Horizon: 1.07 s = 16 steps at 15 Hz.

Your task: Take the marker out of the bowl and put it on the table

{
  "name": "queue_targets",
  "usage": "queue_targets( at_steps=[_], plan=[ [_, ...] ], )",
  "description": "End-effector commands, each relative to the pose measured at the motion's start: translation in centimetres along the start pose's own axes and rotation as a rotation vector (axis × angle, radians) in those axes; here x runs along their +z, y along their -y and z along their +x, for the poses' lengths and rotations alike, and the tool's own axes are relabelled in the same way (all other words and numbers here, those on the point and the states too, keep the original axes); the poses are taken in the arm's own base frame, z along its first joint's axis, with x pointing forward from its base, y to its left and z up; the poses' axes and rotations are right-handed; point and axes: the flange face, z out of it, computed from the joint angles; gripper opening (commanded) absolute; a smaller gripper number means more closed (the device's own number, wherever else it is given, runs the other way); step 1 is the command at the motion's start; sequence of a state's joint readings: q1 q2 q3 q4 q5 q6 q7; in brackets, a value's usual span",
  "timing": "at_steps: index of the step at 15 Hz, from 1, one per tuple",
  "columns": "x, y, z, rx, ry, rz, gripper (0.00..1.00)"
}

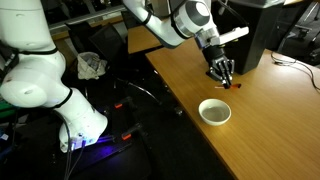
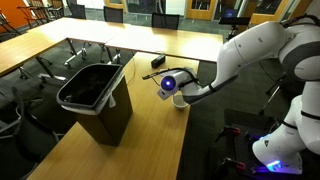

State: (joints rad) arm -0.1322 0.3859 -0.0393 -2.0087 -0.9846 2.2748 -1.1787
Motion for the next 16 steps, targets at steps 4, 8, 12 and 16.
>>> queue_targets(
  at_steps=[4,8,12,16],
  plan=[
    [-5.0,0.5,9.5,0.095,-0.28,0.129,0.03],
    [-7.5,-1.2,16.4,0.114,-0.363,0.15,0.03],
    [-7.2,-3.2,19.6,0.11,-0.427,0.198,0.31],
    [-7.4,-4.1,17.9,0.037,-0.392,0.092,0.6]
  ],
)
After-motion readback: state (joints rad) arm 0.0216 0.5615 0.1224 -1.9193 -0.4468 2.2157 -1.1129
